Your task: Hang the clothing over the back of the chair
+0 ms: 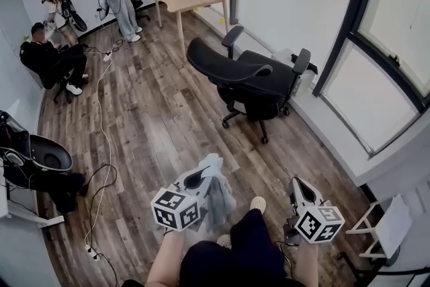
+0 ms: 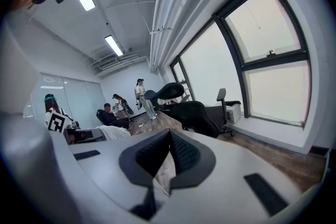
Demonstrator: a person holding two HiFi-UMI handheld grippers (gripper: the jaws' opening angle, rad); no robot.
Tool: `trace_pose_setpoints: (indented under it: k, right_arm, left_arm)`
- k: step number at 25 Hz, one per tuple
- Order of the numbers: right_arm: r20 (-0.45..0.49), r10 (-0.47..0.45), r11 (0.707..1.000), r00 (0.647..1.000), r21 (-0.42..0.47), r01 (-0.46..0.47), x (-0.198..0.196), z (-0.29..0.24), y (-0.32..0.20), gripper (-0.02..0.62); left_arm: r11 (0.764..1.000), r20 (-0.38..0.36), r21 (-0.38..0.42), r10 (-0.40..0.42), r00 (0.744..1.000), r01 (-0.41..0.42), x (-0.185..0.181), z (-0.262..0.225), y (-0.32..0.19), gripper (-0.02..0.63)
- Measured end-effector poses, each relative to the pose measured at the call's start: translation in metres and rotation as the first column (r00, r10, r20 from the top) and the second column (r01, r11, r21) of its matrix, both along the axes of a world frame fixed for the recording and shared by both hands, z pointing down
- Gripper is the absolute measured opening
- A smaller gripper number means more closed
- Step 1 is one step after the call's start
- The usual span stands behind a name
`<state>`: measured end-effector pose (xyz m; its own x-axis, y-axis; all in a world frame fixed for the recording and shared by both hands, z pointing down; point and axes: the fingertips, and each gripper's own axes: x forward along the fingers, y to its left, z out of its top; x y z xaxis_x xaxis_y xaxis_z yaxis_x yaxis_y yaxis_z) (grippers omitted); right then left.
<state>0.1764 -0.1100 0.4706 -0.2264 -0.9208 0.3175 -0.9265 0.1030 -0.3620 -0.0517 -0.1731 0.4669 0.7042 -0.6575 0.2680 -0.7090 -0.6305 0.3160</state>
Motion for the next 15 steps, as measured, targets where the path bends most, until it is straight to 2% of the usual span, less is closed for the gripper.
trace_pose_setpoints:
  k: [7,15]
  right_arm:
    - [-0.006,-0.007,1.0,1.0,0.029,0.007,0.051,-0.018,-0.069,0.002]
    - [0.001,-0.031,0.999,1.0,0.028,0.031,0.092,-0.017,-0.139,0.002]
  left_arm:
    - [0.999,-0.011,0.03,0.015,1.0,-0.014,0.055,-0.016,-0.067,0.003]
    - [0.998,-0.004,0.051,0.025,1.0,-0.025,0.108,-0.023,-0.133,0.003]
